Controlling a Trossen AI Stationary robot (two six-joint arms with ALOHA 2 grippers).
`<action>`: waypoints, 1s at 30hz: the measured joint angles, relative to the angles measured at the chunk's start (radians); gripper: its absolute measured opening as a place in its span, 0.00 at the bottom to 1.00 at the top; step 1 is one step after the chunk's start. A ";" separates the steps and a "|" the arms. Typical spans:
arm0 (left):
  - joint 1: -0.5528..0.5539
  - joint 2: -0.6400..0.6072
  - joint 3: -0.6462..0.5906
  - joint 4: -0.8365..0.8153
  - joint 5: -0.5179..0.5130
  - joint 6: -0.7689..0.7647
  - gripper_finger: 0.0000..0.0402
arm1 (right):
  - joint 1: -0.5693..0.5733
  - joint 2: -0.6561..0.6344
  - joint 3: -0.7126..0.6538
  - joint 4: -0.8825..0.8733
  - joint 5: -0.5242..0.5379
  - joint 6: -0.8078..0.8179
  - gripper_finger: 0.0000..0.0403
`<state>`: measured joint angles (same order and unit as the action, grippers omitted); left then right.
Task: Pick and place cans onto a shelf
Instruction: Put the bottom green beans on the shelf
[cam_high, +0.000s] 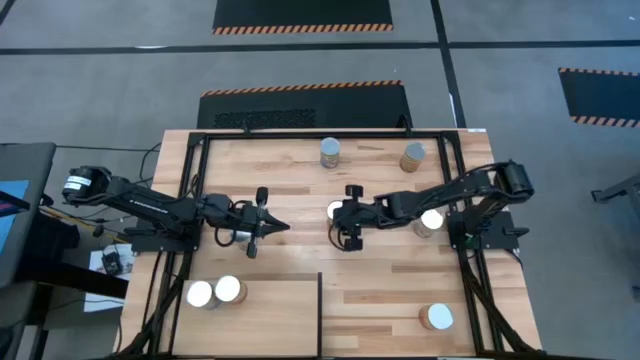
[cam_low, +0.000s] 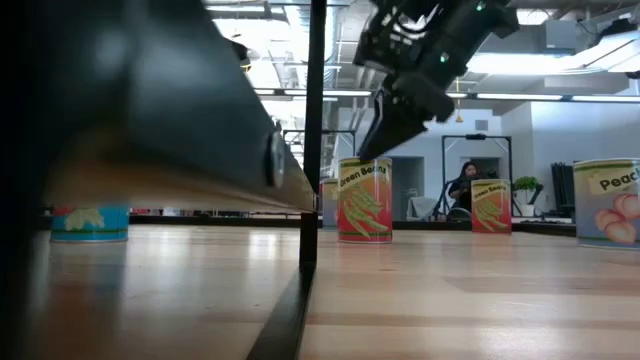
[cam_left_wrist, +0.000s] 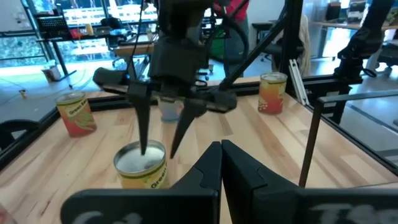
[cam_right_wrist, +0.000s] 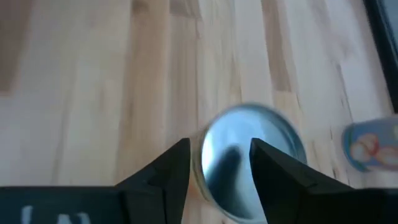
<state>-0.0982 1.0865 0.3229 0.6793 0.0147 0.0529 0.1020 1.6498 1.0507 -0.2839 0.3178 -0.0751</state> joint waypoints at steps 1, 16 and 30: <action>0.000 0.000 0.000 -0.001 0.000 -0.008 0.00 | -0.002 0.013 0.010 -0.018 -0.001 -0.005 0.46; 0.000 -0.170 0.000 -0.135 -0.003 -0.019 0.00 | 0.007 0.109 0.163 -0.154 -0.010 -0.009 0.02; 0.000 -0.431 -0.001 -0.394 -0.166 0.070 0.00 | 0.123 0.074 0.530 -0.330 -0.005 0.169 0.01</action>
<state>-0.0986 0.6555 0.3218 0.2849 -0.1512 0.1230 0.2255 1.7241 1.5807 -0.6143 0.3131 0.0936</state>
